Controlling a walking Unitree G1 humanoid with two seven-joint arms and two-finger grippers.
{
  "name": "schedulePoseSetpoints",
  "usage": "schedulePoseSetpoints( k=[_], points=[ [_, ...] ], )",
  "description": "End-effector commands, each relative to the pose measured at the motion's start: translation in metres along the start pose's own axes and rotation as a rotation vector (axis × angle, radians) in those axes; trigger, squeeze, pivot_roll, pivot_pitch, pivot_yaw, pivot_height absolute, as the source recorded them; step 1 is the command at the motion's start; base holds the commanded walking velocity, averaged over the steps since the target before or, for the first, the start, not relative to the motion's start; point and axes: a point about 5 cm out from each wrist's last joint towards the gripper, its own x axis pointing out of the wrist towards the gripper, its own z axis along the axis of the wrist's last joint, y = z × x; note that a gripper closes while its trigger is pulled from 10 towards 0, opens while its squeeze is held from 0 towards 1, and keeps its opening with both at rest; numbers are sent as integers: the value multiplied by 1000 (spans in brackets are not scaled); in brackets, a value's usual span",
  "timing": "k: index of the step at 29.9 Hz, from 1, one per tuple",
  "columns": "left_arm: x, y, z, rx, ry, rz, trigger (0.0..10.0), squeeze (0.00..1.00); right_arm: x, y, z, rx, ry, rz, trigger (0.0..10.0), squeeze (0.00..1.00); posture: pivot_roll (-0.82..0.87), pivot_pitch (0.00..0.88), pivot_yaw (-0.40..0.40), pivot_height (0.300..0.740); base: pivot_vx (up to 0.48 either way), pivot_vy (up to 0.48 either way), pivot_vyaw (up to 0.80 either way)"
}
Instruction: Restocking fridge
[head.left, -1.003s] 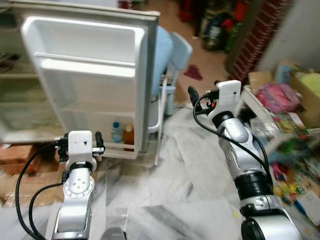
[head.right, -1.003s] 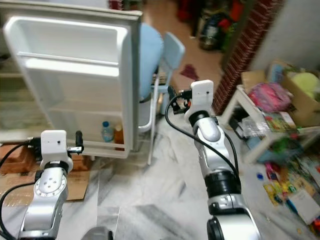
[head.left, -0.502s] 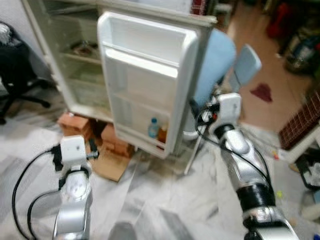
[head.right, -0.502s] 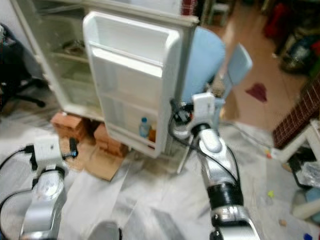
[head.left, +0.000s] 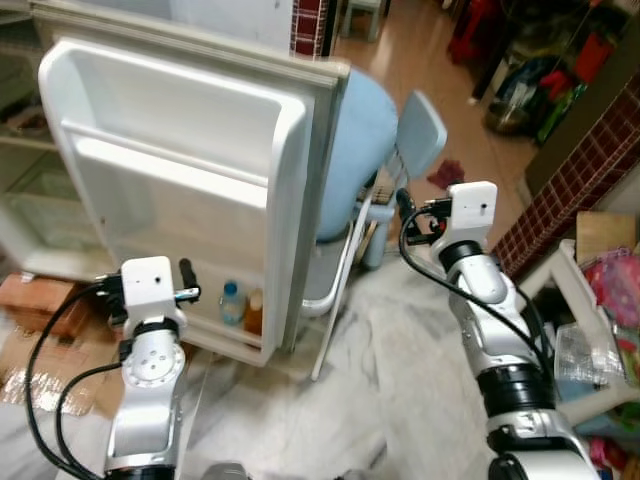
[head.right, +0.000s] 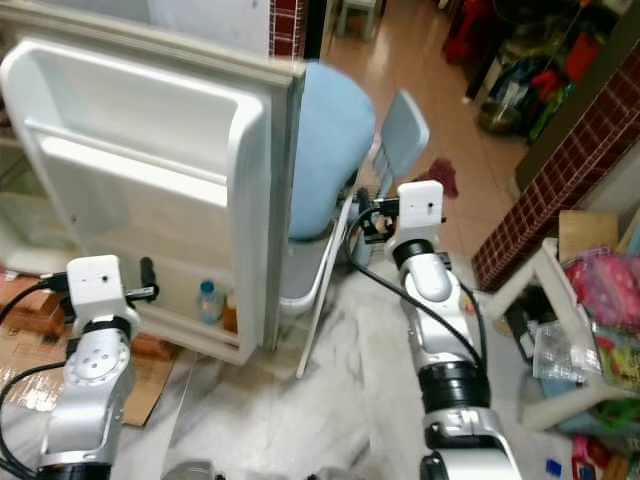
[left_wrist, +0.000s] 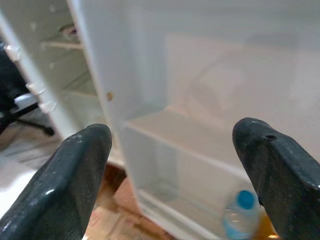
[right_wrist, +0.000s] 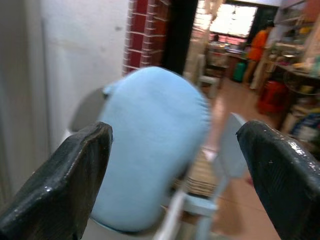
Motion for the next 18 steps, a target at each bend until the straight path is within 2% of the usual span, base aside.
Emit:
schedulePoseSetpoints(
  k=[1,7,9,12,13,18],
  points=[
    [-1,-1,-3,-3,23,-3,10000,0,-1,-8,-1,-17,12,-14,10000,0,94,0,-76,740,0,0,0],
    [-3,1,-17,-27,151,40,10000,0,10,-8,-4,-45,50,-36,10000,0,99,0,-72,740,0,0,0],
    [-3,3,-19,-33,165,46,10000,0,12,-8,-3,-44,49,-38,10000,0,100,0,-72,740,0,0,0],
    [-4,10,-31,-35,253,53,10000,0,21,-3,4,-57,26,-58,10000,0,108,0,-74,740,0,0,694],
    [-8,8,-42,-80,351,-15,10000,0,28,2,10,-46,11,-75,10000,0,115,0,-75,740,0,0,800],
    [-18,-8,-51,-95,462,-213,10000,0,40,11,15,0,12,-112,10000,0,129,0,-76,740,0,0,800]
  ],
)
